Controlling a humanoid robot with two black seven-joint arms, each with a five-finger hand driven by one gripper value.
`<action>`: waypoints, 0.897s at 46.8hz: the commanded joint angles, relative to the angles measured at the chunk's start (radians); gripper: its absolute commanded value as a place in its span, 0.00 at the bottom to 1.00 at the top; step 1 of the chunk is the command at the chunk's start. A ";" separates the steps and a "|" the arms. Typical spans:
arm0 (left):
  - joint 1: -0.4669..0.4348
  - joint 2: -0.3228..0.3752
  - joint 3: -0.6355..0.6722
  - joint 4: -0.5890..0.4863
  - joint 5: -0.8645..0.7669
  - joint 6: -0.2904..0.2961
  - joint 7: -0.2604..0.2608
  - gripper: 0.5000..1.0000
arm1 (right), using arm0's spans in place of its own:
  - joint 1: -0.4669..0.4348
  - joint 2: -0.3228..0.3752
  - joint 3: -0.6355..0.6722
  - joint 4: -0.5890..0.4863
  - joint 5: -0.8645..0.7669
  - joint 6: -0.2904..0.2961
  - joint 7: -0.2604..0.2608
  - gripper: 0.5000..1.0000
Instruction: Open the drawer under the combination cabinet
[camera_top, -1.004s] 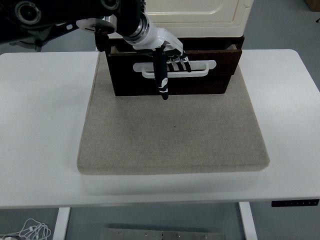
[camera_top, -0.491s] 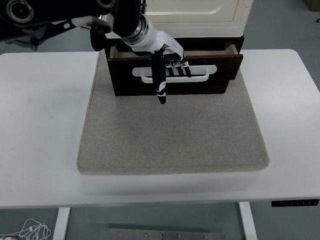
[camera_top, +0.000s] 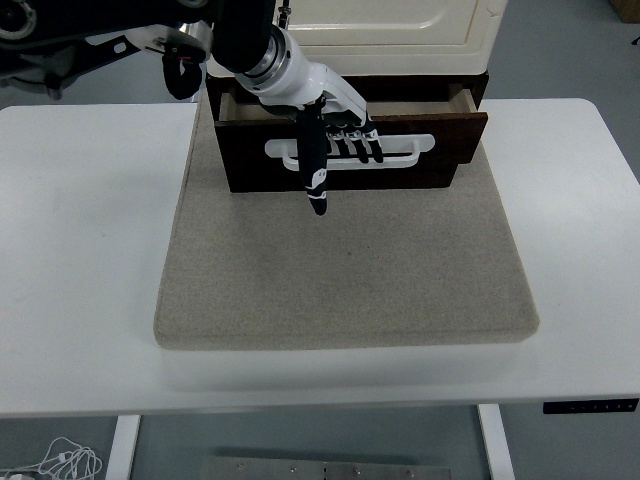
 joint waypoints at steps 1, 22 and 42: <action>0.000 0.002 -0.004 -0.001 -0.001 -0.013 0.000 1.00 | 0.000 0.000 0.000 0.000 0.000 0.000 0.000 0.86; 0.000 0.022 -0.021 -0.001 -0.011 -0.052 0.000 1.00 | 0.000 0.000 0.000 0.000 0.000 0.000 0.000 0.85; 0.002 0.025 -0.027 -0.018 -0.018 -0.053 0.000 1.00 | 0.000 0.000 0.000 0.000 0.000 0.000 0.000 0.85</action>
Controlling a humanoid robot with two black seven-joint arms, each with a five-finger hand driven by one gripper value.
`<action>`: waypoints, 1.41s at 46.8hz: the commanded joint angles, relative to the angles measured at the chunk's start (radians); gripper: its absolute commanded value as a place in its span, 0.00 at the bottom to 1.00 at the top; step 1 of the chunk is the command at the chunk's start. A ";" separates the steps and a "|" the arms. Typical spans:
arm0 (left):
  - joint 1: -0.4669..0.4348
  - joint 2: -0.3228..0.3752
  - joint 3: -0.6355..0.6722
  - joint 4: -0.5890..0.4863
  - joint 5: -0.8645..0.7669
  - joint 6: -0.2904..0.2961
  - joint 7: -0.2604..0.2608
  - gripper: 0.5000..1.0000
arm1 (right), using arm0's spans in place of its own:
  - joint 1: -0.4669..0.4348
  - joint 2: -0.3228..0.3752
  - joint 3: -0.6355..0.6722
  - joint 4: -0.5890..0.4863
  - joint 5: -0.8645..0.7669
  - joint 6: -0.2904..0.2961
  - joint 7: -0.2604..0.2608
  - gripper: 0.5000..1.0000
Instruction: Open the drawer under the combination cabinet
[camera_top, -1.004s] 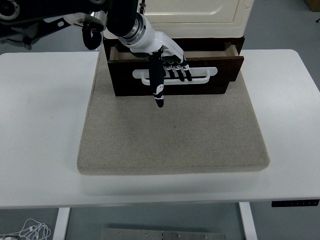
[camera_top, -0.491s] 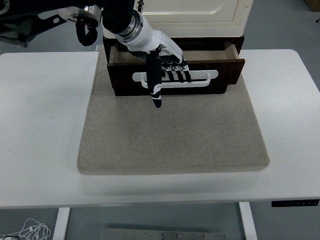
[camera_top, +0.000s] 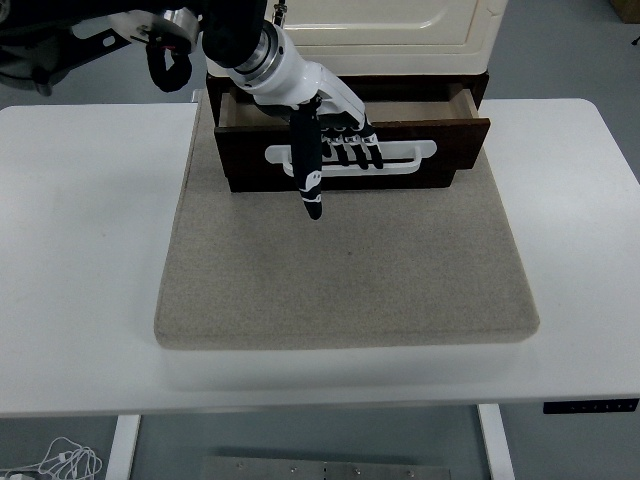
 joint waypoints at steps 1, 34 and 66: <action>0.000 0.000 -0.001 -0.002 0.000 0.000 0.000 1.00 | 0.000 0.000 0.000 0.000 0.000 0.000 0.000 0.85; 0.002 0.013 -0.097 -0.009 -0.063 0.000 -0.001 1.00 | 0.000 0.000 0.000 0.000 0.000 0.000 0.000 0.85; 0.126 -0.002 -0.824 0.244 -0.046 0.000 -0.028 1.00 | 0.000 0.000 0.000 0.000 0.000 0.000 0.000 0.86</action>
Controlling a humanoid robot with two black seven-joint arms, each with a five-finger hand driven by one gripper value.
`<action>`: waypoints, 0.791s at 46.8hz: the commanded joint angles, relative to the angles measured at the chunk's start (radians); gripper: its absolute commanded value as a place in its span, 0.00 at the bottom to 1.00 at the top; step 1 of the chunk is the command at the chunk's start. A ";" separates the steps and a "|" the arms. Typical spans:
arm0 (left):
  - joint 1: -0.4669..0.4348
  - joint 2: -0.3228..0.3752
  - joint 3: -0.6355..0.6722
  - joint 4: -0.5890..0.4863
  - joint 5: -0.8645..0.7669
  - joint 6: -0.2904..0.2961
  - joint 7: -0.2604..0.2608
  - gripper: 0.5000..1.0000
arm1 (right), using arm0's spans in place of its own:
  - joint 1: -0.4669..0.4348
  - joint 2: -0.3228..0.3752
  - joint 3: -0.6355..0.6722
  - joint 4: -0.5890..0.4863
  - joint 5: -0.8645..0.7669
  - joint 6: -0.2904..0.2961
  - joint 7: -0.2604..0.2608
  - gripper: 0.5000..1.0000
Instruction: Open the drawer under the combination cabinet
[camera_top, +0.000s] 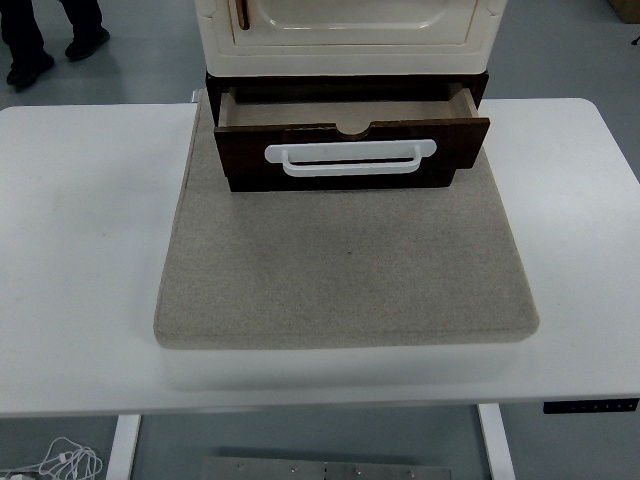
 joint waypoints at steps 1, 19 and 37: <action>-0.003 0.001 -0.069 0.065 0.000 0.000 -0.010 1.00 | 0.000 0.000 0.000 0.000 0.000 0.000 0.000 0.85; -0.035 0.076 -0.218 0.375 -0.001 0.098 -0.306 1.00 | 0.000 0.000 0.000 0.000 0.000 0.000 0.000 0.85; 0.015 0.162 -0.155 0.590 -0.001 0.447 -0.548 1.00 | 0.000 0.000 0.000 0.000 0.000 0.000 0.000 0.85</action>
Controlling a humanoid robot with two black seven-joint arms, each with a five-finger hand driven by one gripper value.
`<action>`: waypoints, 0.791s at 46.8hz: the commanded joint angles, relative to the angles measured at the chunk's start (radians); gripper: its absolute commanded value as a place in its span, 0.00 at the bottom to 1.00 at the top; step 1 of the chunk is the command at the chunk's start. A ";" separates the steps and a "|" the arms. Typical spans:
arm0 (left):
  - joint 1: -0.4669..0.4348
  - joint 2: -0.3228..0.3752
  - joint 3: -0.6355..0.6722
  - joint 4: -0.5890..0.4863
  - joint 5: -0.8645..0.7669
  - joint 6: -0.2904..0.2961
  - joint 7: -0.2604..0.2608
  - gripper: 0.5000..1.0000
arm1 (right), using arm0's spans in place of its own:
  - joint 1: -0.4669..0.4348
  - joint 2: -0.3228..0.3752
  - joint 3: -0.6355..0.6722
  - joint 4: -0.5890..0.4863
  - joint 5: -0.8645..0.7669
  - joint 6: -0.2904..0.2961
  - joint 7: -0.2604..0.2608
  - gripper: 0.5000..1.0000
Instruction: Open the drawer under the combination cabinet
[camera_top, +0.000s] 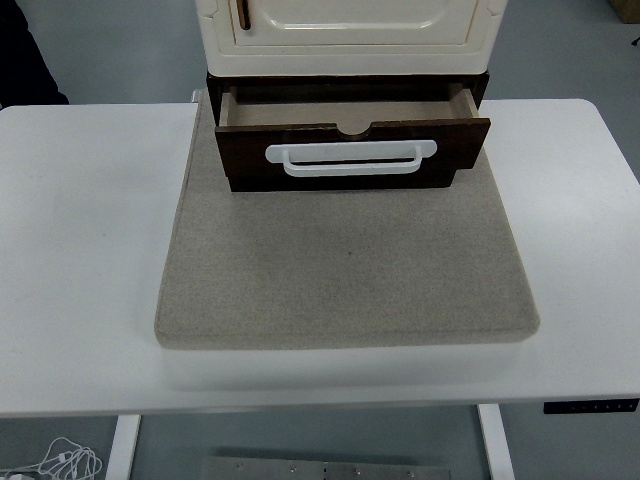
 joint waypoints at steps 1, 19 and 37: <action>0.010 0.001 0.023 0.067 -0.001 0.048 -0.004 1.00 | 0.000 0.000 0.000 0.000 0.000 0.000 0.000 0.85; 0.188 -0.013 0.065 0.233 -0.232 0.061 0.048 1.00 | 0.000 0.000 0.000 0.000 0.000 0.000 0.000 0.85; 0.390 -0.146 0.051 0.302 -0.530 0.050 0.077 1.00 | 0.000 0.000 0.000 0.002 0.000 0.000 0.000 0.85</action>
